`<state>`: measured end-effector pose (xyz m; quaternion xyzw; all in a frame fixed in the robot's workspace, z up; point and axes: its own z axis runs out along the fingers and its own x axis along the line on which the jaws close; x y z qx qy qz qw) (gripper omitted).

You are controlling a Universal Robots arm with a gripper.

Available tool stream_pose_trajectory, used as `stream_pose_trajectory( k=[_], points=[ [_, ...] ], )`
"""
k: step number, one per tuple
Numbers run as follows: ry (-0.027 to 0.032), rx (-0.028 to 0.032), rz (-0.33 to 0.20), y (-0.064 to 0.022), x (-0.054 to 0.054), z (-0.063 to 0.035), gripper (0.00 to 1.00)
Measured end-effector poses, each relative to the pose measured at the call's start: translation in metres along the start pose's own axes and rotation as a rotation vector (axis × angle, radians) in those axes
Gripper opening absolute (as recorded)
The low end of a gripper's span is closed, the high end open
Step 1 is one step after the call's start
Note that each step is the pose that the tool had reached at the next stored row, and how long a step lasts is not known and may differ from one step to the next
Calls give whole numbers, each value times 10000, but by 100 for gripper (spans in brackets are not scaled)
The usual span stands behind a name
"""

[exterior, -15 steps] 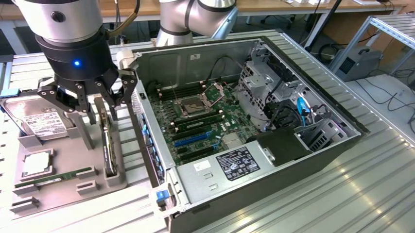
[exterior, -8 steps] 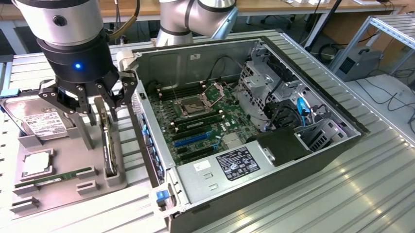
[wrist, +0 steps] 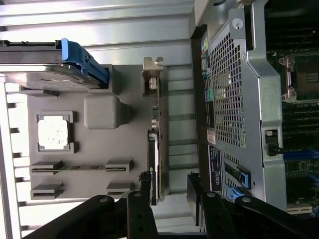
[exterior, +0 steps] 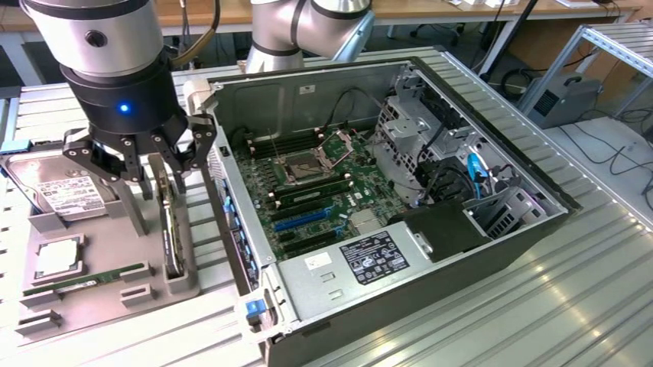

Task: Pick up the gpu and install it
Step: 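Pick up the gpu and move the gpu toward the slot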

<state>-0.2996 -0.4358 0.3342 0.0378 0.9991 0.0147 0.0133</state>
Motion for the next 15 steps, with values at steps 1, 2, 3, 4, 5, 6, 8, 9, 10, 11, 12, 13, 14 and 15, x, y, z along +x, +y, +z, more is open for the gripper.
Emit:
stream_pose_trajectory(
  k=[1,2,3,4,5,6,8,9,10,11,12,13,14,15],
  points=[
    [1,1,0,0,0,4,42],
    [1,1,0,0,0,8,42],
    [1,1,0,0,0,11,42],
    [0,0,0,-1,0,15,42],
    [0,1,0,-1,1,19,42],
    [1,0,1,-1,1,23,42],
    [0,0,2,-1,1,36,42],
    [0,0,2,-1,1,41,42],
    [1,0,2,-1,2,45,42],
    [0,1,2,-2,2,49,42],
    [0,1,3,-2,3,54,42],
    [0,0,2,-2,3,58,42],
    [0,0,2,-2,4,63,42],
    [0,1,2,-2,5,67,42]
  ],
)
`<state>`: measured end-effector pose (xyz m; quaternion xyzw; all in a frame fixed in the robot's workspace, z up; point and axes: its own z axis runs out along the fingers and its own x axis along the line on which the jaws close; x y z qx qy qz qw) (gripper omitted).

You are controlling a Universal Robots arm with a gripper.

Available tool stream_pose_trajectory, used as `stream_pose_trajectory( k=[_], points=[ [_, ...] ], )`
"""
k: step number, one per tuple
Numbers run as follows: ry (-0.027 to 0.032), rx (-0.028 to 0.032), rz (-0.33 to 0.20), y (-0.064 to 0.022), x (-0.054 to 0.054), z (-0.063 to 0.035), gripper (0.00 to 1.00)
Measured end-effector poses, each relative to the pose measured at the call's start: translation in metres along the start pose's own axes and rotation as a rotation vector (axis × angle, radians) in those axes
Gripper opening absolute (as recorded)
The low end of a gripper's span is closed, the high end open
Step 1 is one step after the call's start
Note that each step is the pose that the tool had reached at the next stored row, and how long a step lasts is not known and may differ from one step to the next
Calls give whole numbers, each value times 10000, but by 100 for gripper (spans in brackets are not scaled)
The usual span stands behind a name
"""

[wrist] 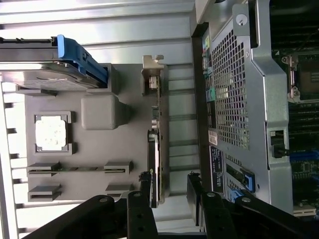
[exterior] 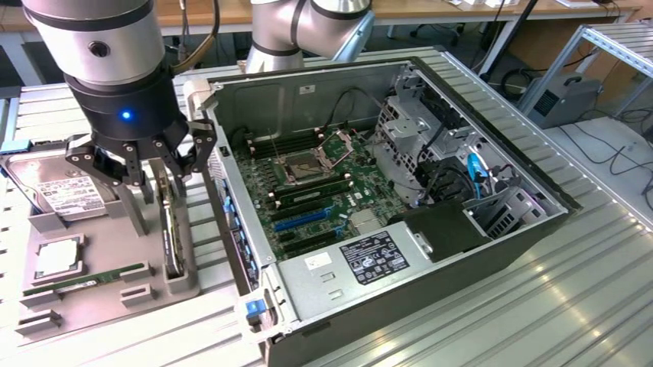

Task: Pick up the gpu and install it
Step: 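Pick up the gpu and move the gpu toward the slot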

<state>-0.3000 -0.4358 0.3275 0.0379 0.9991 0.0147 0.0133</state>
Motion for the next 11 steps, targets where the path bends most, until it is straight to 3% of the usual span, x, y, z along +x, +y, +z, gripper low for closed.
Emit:
stream_pose_trajectory(
  k=[11],
  points=[
    [0,0,0,-6,18,170,42]
  ],
)
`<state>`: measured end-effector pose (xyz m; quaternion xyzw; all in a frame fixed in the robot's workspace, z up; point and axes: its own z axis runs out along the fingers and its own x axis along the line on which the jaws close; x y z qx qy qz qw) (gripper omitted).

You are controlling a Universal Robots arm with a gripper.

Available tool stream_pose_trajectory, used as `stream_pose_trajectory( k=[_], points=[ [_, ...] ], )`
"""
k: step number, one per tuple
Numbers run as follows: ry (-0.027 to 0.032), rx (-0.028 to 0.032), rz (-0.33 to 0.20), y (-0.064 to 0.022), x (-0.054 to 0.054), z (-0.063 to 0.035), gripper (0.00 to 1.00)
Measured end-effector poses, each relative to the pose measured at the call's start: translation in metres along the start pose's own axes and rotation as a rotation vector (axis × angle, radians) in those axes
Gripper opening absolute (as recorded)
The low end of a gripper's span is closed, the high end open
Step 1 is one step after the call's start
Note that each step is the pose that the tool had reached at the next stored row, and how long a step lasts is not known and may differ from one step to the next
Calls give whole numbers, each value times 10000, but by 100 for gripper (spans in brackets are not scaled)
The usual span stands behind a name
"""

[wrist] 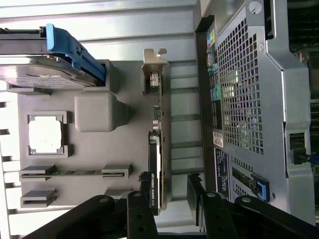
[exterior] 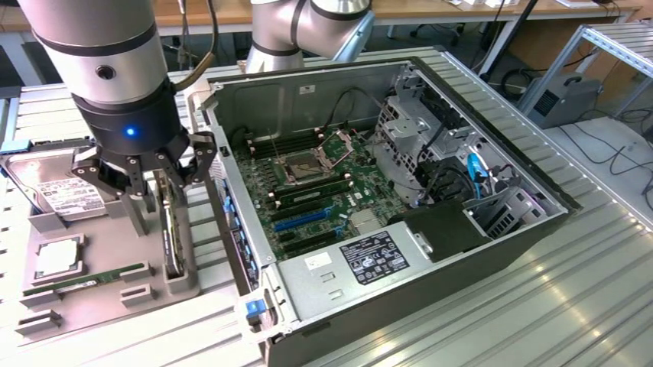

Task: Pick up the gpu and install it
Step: 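Pick up the gpu and move the gpu toward the slot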

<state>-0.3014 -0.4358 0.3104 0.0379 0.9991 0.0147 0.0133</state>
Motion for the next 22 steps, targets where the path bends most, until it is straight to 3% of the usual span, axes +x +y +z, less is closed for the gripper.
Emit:
stream_pose_trajectory(
  k=[22],
  points=[
    [0,0,0,-2,2,78,42]
  ],
)
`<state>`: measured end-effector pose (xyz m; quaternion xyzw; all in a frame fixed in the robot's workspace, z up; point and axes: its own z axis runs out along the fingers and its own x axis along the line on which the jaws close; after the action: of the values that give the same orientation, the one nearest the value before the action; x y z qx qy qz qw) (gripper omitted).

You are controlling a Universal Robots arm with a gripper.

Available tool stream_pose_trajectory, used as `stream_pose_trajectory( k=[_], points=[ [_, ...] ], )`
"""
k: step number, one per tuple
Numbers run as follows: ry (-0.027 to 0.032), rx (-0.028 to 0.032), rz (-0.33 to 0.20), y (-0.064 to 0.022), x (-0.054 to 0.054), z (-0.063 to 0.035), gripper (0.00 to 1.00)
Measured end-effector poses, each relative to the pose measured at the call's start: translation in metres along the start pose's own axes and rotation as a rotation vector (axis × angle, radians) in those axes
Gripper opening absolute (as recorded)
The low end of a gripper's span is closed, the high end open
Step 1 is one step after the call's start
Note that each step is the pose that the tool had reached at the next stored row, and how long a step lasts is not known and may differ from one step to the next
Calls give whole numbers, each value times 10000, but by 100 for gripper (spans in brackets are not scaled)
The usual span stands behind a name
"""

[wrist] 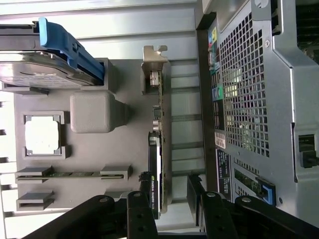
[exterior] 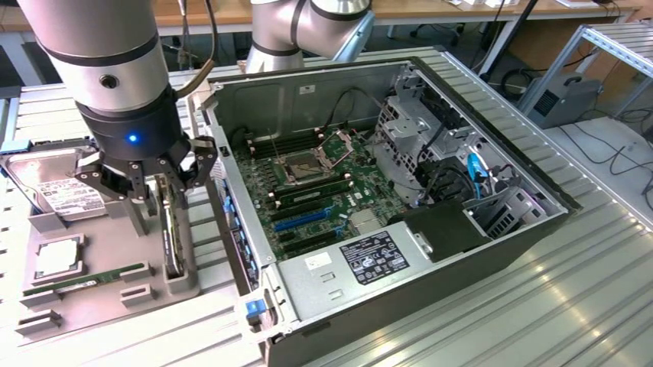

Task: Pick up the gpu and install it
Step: 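Pick up the gpu and move the gpu toward the slot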

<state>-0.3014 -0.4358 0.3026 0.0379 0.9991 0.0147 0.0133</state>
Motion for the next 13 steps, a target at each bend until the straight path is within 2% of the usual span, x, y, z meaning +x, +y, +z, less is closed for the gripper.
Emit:
stream_pose_trajectory(
  k=[13],
  points=[
    [0,0,0,-1,1,41,42]
  ],
)
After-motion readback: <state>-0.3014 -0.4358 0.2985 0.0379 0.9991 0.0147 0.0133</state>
